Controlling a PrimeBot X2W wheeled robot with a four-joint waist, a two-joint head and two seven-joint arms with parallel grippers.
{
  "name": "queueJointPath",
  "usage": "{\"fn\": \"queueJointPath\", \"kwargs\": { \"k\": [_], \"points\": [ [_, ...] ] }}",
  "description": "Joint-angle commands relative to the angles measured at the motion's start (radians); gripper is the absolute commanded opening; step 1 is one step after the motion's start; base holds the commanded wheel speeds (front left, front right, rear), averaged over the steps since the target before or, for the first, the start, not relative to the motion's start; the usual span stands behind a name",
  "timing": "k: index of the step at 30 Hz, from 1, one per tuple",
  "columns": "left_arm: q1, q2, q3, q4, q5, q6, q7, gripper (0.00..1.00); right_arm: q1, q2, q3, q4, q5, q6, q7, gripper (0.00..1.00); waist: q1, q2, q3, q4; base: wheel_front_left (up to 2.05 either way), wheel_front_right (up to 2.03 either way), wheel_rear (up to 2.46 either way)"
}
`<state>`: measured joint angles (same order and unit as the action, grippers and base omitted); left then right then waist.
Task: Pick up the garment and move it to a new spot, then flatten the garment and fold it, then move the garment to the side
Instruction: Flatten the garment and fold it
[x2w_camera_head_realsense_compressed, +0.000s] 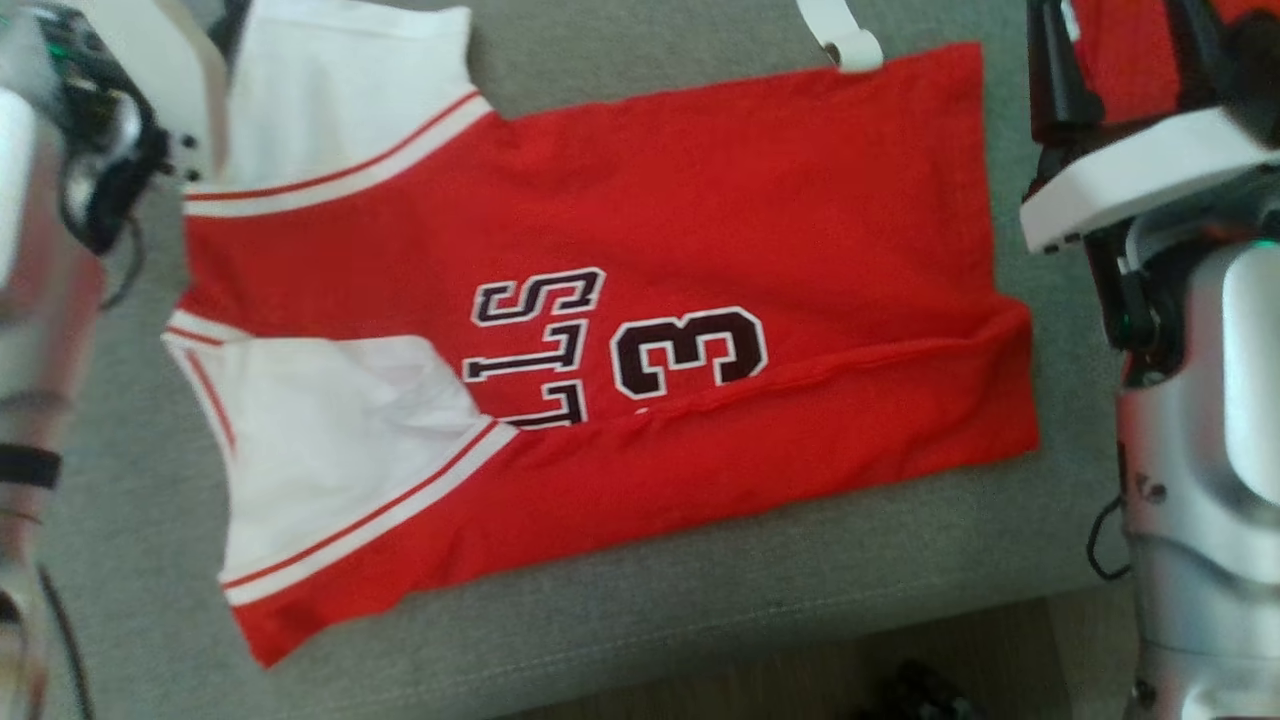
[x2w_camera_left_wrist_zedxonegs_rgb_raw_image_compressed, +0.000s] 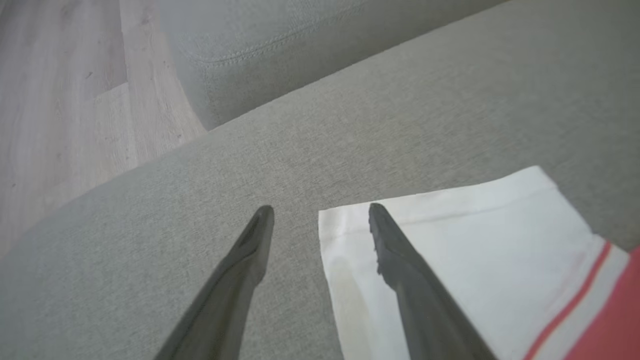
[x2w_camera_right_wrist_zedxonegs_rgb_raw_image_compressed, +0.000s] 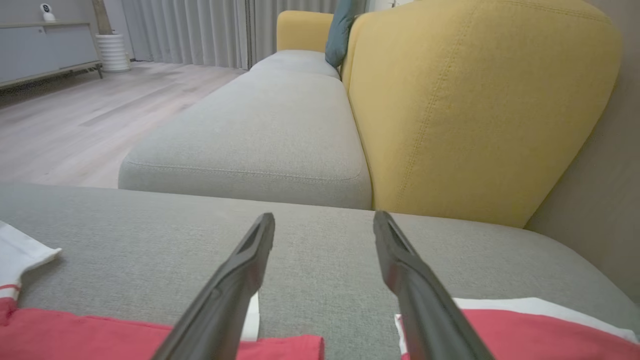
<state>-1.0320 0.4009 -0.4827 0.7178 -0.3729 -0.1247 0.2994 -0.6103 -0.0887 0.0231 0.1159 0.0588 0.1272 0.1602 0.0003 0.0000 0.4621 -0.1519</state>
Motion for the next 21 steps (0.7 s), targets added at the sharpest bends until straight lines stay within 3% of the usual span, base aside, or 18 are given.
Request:
{"fn": "queueJointPath", "kwargs": {
  "k": [1, 13, 21],
  "points": [
    [-0.051, 0.060, -0.001, -0.019, -0.006, -0.005, 0.015, 1.00, -0.022, -0.007, 0.020, -0.026, 0.000, 0.003, -0.010, 1.00, -0.0003, 0.0000, 0.042, -0.041, 0.00, 0.00, 0.00],
    [-0.128, 0.128, -0.150, 0.067, -0.106, -0.006, 0.042, 1.00, -0.048, 0.005, 0.022, 0.020, 0.008, 0.003, -0.037, 1.00, -0.0003, 0.0000, 0.054, -0.059, 0.00, 0.00, 0.00],
    [-0.180, 0.136, -0.168, 0.149, -0.081, 0.010, -0.055, 1.00, -0.049, 0.004, 0.021, 0.028, 0.010, 0.003, -0.036, 1.00, -0.0003, 0.0000, 0.054, -0.059, 0.00, 0.00, 0.00]
  ]
}}
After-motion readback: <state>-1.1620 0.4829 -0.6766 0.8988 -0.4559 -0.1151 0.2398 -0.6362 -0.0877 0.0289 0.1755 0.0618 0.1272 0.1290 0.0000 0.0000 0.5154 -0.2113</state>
